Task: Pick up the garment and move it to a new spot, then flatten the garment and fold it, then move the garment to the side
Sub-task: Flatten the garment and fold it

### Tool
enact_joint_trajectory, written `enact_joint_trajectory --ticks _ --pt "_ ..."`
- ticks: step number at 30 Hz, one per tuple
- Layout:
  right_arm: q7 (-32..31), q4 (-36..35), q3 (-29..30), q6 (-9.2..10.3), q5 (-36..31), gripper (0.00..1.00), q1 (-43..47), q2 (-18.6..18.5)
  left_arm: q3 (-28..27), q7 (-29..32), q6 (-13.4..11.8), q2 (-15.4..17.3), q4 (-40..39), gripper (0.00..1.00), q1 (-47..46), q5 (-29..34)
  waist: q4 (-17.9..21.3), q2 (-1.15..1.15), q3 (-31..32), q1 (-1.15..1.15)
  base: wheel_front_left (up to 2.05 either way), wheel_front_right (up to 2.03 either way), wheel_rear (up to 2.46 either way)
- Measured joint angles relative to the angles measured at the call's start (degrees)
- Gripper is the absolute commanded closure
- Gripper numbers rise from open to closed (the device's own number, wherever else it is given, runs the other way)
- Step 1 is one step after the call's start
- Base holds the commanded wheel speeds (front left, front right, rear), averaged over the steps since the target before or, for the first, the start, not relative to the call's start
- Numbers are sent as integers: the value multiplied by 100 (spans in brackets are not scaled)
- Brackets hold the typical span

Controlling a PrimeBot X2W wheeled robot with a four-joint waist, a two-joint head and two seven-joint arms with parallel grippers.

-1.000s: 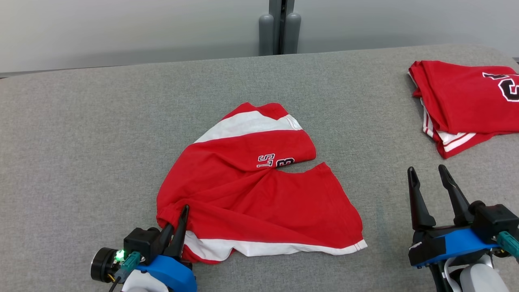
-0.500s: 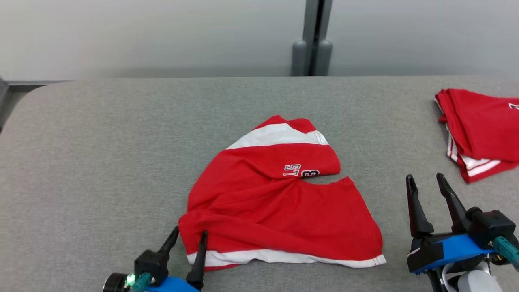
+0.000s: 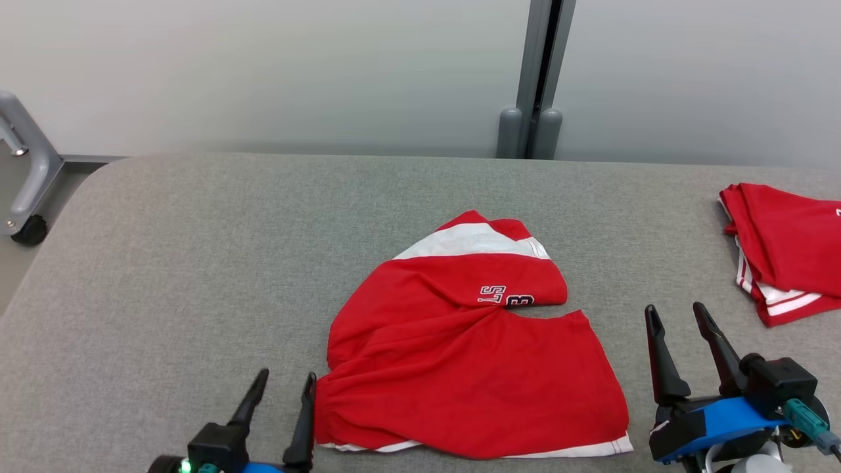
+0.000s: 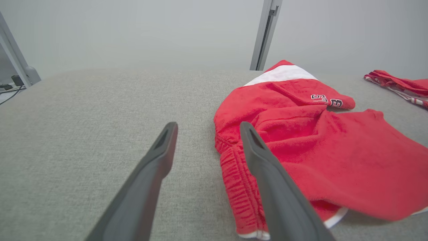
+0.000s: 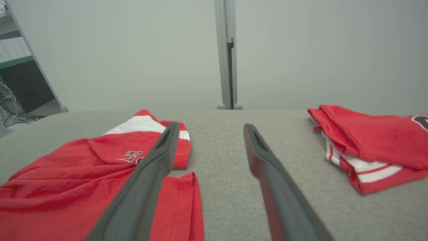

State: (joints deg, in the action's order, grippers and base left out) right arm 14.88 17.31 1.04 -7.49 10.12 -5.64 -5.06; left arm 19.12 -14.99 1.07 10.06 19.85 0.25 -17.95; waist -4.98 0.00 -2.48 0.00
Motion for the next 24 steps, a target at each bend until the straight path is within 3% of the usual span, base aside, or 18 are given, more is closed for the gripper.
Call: enact_joint_trajectory --ticks 11,24 --pt "1 -76 -26 0 -35 0 131 2 -881 -1 -304 -15 -1269 0 201 544 254 0 206 0 0 0 0" --pt "-77 -543 87 0 -93 0 413 3 -1608 -7 -248 47 -1651 0 402 857 522 0 287 0 0 0 0"
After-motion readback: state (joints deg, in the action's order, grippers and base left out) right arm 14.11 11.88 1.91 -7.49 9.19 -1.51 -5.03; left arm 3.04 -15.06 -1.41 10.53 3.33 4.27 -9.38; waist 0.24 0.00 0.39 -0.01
